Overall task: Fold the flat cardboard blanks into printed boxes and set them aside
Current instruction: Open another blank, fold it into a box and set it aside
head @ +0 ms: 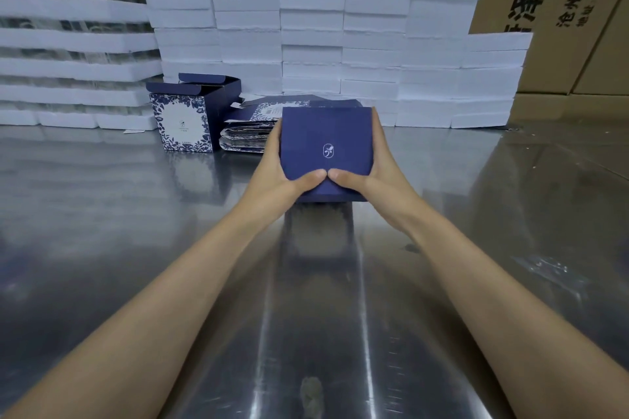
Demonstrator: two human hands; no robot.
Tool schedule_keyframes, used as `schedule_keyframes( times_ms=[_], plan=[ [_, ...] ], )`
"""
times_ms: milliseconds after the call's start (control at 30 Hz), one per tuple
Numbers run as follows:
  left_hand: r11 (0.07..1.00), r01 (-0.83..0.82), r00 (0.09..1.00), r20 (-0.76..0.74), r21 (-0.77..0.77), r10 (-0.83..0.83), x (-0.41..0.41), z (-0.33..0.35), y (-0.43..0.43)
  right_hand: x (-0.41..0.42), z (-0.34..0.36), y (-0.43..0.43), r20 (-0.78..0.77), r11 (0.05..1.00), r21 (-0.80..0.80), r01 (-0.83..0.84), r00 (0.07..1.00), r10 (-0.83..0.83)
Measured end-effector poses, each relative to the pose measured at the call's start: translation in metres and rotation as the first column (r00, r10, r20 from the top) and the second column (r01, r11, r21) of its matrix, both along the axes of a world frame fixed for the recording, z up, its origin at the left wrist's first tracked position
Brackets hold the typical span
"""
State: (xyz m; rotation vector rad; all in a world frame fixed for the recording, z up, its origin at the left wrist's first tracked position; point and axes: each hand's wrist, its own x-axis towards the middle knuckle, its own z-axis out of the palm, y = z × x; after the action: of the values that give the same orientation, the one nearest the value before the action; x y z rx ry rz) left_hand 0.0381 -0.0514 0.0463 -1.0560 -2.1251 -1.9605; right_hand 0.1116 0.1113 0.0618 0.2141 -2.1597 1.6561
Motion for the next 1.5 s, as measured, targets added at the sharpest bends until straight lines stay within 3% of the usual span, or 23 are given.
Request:
schedule_keyframes(
  times_ms=[100, 200, 467, 633, 767, 1267, 1400, 1500],
  plan=[
    [0.998, -0.022, 0.997, -0.081, -0.055, 0.018, -0.003, -0.007, 0.001, -0.002, -0.001, 0.005, 0.024, 0.997, 0.082, 0.018, 1.0, -0.02],
    [0.997, -0.058, 0.993, -0.109, -0.049, 0.052, -0.009, -0.015, 0.002, -0.005, -0.007, -0.001, -0.015, 0.977, 0.155, 0.145, 0.989, -0.145],
    [0.996, -0.052, 0.99, -0.135, -0.071, 0.042, -0.004, -0.01, 0.004, -0.006, -0.004, 0.0, -0.071, 0.981, 0.035, 0.19, 0.98, -0.188],
    [0.998, -0.063, 0.982, -0.178, -0.004, 0.061, 0.004, 0.004, 0.002, -0.003, -0.001, 0.002, -0.07, 0.993, 0.072, 0.094, 0.994, -0.089],
    [0.997, -0.056, 0.976, -0.215, -0.05, 0.044, 0.006, 0.001, 0.001, 0.0, 0.0, 0.007, -0.062, 0.992, 0.123, 0.006, 0.998, 0.002],
    [0.987, 0.044, 0.988, -0.141, -0.154, -0.066, -0.006, -0.009, -0.003, 0.002, 0.002, 0.029, 0.046, 0.977, 0.202, -0.067, 0.997, 0.059],
    [0.996, -0.032, 0.998, -0.058, -0.086, 0.027, -0.004, -0.003, -0.001, 0.001, 0.0, 0.026, 0.025, 0.986, 0.164, 0.029, 0.999, -0.034],
    [0.982, -0.17, 0.983, -0.087, -0.083, 0.163, 0.001, 0.003, 0.001, 0.001, -0.002, 0.021, -0.031, 0.979, 0.177, 0.103, 0.995, -0.099]
  ],
)
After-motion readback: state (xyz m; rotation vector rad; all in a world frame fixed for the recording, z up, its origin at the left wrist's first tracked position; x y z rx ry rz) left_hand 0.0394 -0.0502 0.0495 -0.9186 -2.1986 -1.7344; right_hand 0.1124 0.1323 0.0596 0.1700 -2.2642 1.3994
